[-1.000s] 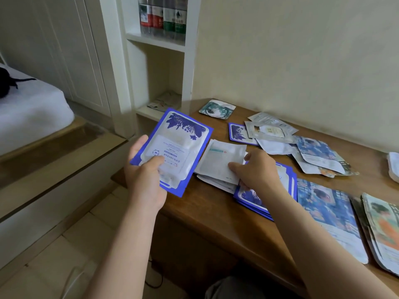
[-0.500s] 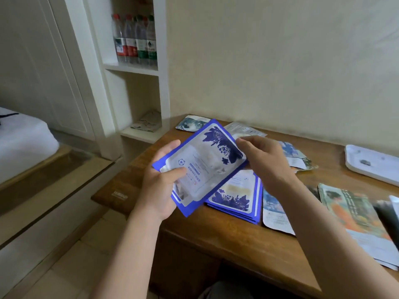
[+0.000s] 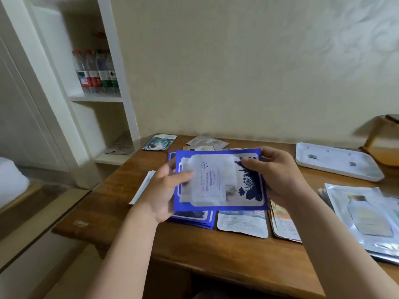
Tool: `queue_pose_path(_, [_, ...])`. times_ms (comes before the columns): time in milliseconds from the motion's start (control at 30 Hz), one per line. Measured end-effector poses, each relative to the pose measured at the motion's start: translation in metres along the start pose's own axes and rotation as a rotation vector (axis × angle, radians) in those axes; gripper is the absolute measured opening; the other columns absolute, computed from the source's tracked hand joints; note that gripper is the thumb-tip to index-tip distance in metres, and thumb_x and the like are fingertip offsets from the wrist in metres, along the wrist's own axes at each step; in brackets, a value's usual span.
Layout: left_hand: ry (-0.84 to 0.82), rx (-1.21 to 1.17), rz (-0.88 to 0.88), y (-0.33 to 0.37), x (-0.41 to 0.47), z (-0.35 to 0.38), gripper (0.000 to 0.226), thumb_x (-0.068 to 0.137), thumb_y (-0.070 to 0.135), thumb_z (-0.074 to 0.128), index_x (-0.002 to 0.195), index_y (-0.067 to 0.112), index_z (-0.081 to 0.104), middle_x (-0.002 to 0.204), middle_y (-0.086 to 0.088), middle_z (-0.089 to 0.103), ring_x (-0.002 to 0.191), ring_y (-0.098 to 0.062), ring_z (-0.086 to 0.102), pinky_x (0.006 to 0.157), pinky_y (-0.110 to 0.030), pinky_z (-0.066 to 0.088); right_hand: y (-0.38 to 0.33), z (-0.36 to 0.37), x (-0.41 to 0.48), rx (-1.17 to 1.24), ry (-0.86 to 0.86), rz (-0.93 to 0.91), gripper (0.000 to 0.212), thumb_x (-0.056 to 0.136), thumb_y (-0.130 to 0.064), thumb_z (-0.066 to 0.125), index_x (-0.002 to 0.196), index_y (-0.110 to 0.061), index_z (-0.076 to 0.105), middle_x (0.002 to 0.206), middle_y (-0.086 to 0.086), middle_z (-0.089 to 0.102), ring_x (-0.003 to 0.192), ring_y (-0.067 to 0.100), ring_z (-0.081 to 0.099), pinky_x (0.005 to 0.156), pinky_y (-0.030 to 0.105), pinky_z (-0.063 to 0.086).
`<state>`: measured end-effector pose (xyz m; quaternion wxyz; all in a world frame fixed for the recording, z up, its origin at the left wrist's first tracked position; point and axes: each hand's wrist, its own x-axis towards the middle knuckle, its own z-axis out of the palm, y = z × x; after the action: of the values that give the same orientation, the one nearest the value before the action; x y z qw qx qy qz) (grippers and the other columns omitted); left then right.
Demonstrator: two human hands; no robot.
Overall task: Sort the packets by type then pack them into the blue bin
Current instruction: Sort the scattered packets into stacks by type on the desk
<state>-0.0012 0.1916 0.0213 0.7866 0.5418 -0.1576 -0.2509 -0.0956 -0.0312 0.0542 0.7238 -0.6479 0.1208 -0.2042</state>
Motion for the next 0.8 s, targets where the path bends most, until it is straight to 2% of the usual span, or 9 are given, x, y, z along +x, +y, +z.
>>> queue_pose_path(67, [-0.025, -0.128, 0.0, -0.003, 0.003, 0.011, 0.045, 0.077, 0.013, 0.072, 0.121, 0.016, 0.063, 0.121, -0.019, 0.073, 0.104, -0.034, 0.074, 0.07, -0.044, 0.064, 0.004, -0.01, 0.0, 0.085, 0.096, 0.005, 0.012, 0.087, 0.002, 0.072, 0.099, 0.003, 0.069, 0.094, 0.027, 0.074, 0.083, 0.043, 0.073, 0.077, 0.055, 0.061])
queue_pose_path(100, [-0.062, -0.175, 0.01, -0.005, 0.004, 0.016, 0.047, 0.079, 0.015, 0.072, 0.125, 0.015, 0.063, 0.124, -0.019, 0.071, 0.107, -0.034, 0.074, 0.071, -0.042, 0.064, 0.008, -0.014, 0.001, 0.13, 0.141, 0.008, 0.011, 0.088, 0.001, 0.072, 0.098, 0.002, 0.069, 0.095, 0.027, 0.074, 0.083, 0.042, 0.073, 0.077, 0.055, 0.061])
queue_pose_path(200, [-0.165, -0.188, 0.041, -0.016, 0.005, 0.037, 0.063, 0.08, 0.017, 0.081, 0.138, 0.013, 0.057, 0.135, -0.019, 0.066, 0.122, -0.036, 0.066, 0.09, -0.044, 0.061, 0.019, -0.019, -0.003, 0.274, 0.238, 0.032, 0.008, 0.091, -0.002, 0.071, 0.096, -0.001, 0.065, 0.092, 0.023, 0.075, 0.079, 0.036, 0.073, 0.075, 0.053, 0.061])
queue_pose_path(267, [-0.109, -0.106, 0.079, -0.022, 0.006, 0.056, 0.05, 0.084, 0.011, 0.079, 0.131, 0.015, 0.061, 0.13, -0.015, 0.07, 0.121, -0.034, 0.067, 0.094, -0.046, 0.059, 0.029, -0.015, -0.01, 0.356, 0.244, 0.062, 0.009, 0.092, -0.003, 0.07, 0.094, -0.003, 0.061, 0.084, 0.015, 0.076, 0.075, 0.029, 0.074, 0.073, 0.047, 0.061])
queue_pose_path(367, [0.104, -0.004, 0.151, -0.025, 0.009, 0.079, 0.033, 0.089, 0.004, 0.073, 0.118, 0.018, 0.067, 0.113, -0.008, 0.077, 0.107, -0.029, 0.074, 0.086, -0.048, 0.061, 0.044, -0.011, -0.022, 0.406, 0.163, 0.097, 0.017, 0.091, -0.002, 0.07, 0.091, -0.006, 0.053, 0.095, 0.02, 0.075, 0.087, 0.033, 0.075, 0.086, 0.053, 0.056])
queue_pose_path(433, [0.153, 0.034, 0.199, -0.024, 0.013, 0.085, 0.03, 0.092, 0.001, 0.069, 0.118, 0.015, 0.068, 0.111, -0.008, 0.078, 0.103, -0.027, 0.075, 0.083, -0.047, 0.062, 0.05, -0.014, -0.027, 0.381, 0.138, 0.084, 0.02, 0.09, 0.0, 0.07, 0.088, -0.007, 0.052, 0.102, 0.026, 0.073, 0.097, 0.042, 0.073, 0.091, 0.057, 0.054])
queue_pose_path(567, [0.147, 0.145, 0.237, -0.019, 0.015, 0.084, 0.03, 0.091, -0.006, 0.067, 0.116, 0.011, 0.067, 0.111, -0.012, 0.077, 0.104, -0.029, 0.075, 0.083, -0.044, 0.063, 0.045, -0.025, -0.027, 0.227, 0.061, 0.068, 0.013, 0.088, -0.004, 0.073, 0.092, -0.001, 0.06, 0.098, 0.021, 0.075, 0.095, 0.044, 0.073, 0.089, 0.06, 0.056])
queue_pose_path(700, [0.093, 0.234, 0.22, -0.018, 0.012, 0.082, 0.031, 0.089, -0.004, 0.072, 0.116, 0.01, 0.065, 0.107, -0.012, 0.078, 0.099, -0.031, 0.076, 0.072, -0.039, 0.064, 0.035, -0.027, -0.023, 0.114, -0.116, 0.126, 0.026, 0.086, -0.013, 0.077, 0.109, -0.005, 0.07, 0.099, 0.018, 0.077, 0.09, 0.041, 0.075, 0.085, 0.062, 0.058])
queue_pose_path(800, [0.129, 0.248, 0.242, -0.019, 0.009, 0.081, 0.032, 0.088, 0.003, 0.076, 0.116, 0.012, 0.064, 0.105, -0.007, 0.079, 0.095, -0.026, 0.077, 0.067, -0.035, 0.063, 0.035, -0.022, -0.023, 0.114, -0.105, 0.116, 0.022, 0.087, -0.01, 0.076, 0.108, -0.005, 0.072, 0.097, 0.017, 0.078, 0.088, 0.039, 0.076, 0.085, 0.06, 0.058])
